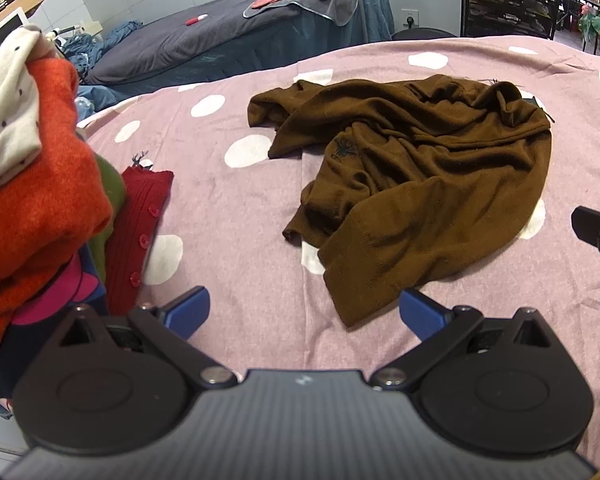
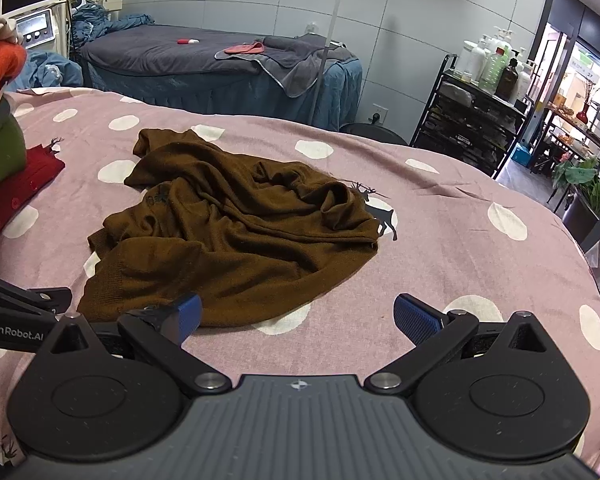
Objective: Fold small clothes
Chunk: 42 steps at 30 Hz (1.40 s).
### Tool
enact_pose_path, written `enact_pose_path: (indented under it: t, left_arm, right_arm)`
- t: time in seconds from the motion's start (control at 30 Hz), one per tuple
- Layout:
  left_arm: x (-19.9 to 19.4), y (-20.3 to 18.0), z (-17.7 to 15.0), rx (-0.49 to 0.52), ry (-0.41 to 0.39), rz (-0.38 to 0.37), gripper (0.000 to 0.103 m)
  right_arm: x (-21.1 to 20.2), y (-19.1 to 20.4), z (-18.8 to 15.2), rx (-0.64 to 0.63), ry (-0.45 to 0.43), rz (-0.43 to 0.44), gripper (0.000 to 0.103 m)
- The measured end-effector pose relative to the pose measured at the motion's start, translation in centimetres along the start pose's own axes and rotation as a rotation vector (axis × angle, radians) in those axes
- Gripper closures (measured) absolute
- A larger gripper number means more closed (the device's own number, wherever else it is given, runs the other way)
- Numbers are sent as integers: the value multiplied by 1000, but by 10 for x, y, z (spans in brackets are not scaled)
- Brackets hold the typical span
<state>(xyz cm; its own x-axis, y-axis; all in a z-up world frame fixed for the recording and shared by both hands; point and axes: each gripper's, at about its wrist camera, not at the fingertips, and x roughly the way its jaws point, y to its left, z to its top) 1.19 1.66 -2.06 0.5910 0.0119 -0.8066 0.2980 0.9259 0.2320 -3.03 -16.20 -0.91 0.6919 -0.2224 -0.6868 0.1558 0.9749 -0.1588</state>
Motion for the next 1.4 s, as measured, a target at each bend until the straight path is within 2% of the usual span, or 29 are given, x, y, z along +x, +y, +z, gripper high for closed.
enact_pose_path:
  t: [1.4]
  left_arm:
    - [4, 3, -2, -1, 6, 23, 0]
  right_arm:
    - [4, 2, -2, 2, 8, 9, 0]
